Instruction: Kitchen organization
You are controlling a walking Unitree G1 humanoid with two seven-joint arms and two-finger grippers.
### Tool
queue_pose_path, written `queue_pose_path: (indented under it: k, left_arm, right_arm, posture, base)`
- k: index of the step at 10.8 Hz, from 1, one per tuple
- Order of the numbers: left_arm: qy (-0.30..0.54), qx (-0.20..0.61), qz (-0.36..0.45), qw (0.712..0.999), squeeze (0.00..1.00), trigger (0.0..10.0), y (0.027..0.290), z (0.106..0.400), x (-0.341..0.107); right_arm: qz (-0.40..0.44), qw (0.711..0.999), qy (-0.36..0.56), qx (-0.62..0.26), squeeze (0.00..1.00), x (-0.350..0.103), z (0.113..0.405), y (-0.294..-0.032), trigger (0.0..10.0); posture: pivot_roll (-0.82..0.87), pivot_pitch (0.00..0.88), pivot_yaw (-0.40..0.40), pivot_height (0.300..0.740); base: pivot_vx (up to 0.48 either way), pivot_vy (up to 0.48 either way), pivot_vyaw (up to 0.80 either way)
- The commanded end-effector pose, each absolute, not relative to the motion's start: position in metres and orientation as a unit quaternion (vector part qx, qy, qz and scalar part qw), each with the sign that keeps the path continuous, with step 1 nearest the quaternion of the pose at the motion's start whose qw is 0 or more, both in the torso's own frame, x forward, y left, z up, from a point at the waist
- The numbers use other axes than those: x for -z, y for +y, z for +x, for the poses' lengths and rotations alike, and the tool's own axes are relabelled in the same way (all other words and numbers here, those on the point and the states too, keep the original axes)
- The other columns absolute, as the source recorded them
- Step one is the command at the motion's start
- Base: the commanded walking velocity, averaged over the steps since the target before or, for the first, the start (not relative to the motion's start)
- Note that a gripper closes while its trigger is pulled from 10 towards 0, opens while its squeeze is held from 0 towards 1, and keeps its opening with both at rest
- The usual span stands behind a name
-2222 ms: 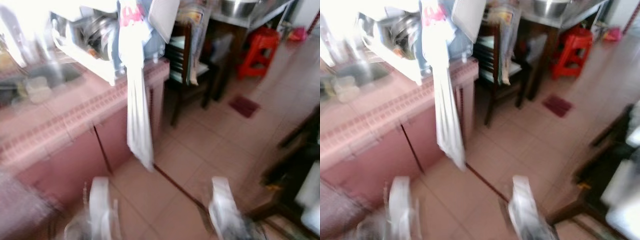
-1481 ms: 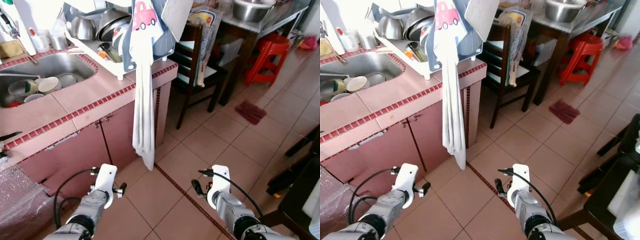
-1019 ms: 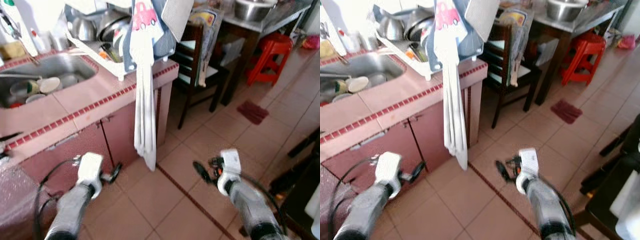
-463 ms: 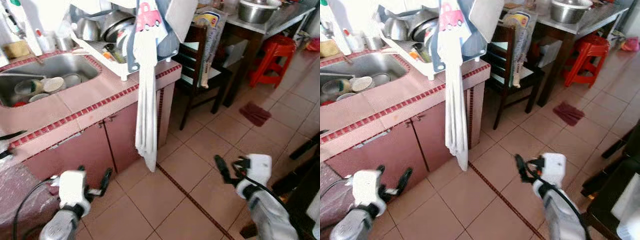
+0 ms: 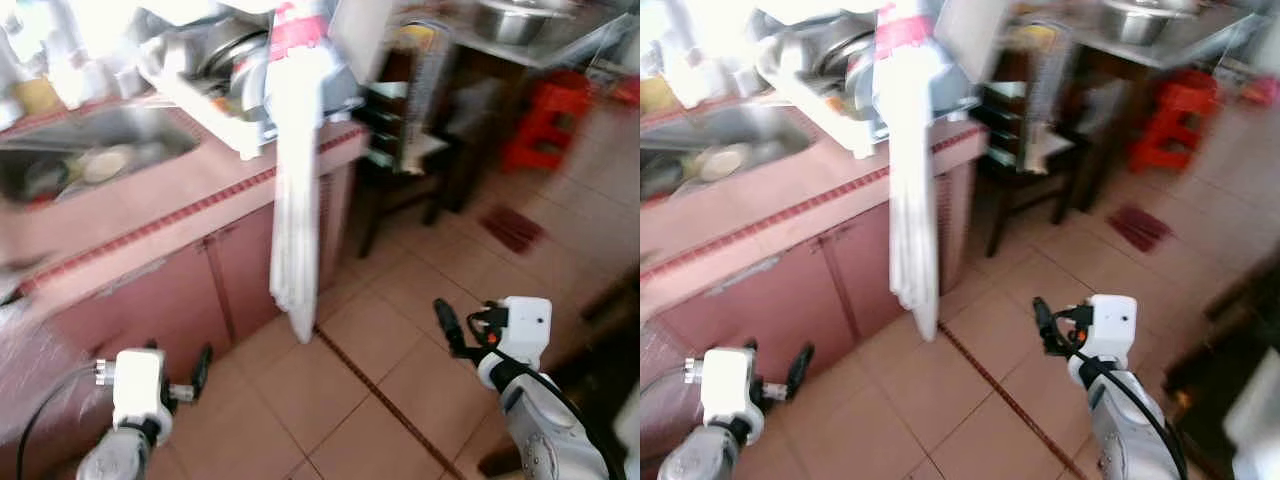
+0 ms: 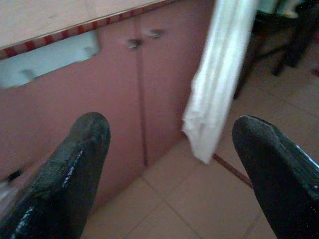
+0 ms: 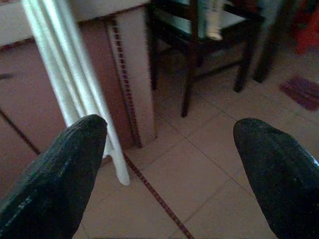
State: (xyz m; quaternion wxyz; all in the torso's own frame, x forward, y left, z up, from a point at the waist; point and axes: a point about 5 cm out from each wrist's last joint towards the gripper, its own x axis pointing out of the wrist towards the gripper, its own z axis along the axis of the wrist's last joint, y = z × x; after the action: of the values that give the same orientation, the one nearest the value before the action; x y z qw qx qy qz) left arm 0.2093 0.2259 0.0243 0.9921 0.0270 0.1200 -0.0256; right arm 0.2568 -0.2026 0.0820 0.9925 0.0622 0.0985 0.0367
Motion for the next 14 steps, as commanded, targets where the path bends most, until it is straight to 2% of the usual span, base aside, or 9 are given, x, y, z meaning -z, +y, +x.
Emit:
queue_pose_path:
  k: [1, 3, 5, 9, 14]
  left_arm:
    - [0.128, 0.007, 0.024, 0.991, 0.0, 10.0, 0.233, 0.208, -0.019]
    - [0.123, -0.002, 0.028, 0.992, 0.0, 10.0, 0.234, 0.217, -0.021]
    - [0.109, 0.009, 0.037, 0.993, 0.0, 10.0, 0.221, 0.228, -0.025]
    - [0.067, 0.013, 0.031, 0.997, 0.0, 10.0, 0.191, 0.242, -0.067]
    - [0.069, -0.005, 0.015, 0.997, 0.0, 10.0, 0.18, 0.238, -0.082]
  right_arm:
    - [0.062, 0.994, 0.089, -0.029, 0.0, -0.09, 0.261, -0.202, 10.0]
    - [0.061, 0.994, 0.085, -0.037, 0.0, -0.093, 0.266, -0.197, 10.0]
    - [0.063, 0.994, 0.075, -0.049, 0.0, -0.098, 0.272, -0.188, 10.0]
    - [0.063, 0.995, 0.051, -0.058, 0.0, -0.105, 0.278, -0.18, 10.0]
    - [0.064, 0.994, 0.051, -0.067, 0.0, -0.108, 0.277, -0.175, 10.0]
  posture:
    - [0.0, 0.065, -0.042, 0.74]
    - [0.0, 0.069, -0.039, 0.74]
    - [-0.01, 0.067, -0.033, 0.74]
    - [-0.01, 0.065, -0.003, 0.74]
    - [-0.03, 0.097, -0.024, 0.74]
  base:
    - [0.0, 0.0, 0.8]
    - [0.0, 0.0, 0.8]
    - [0.0, 0.0, 0.8]
    - [0.0, 0.0, 0.8]
    - [0.0, 0.0, 0.8]
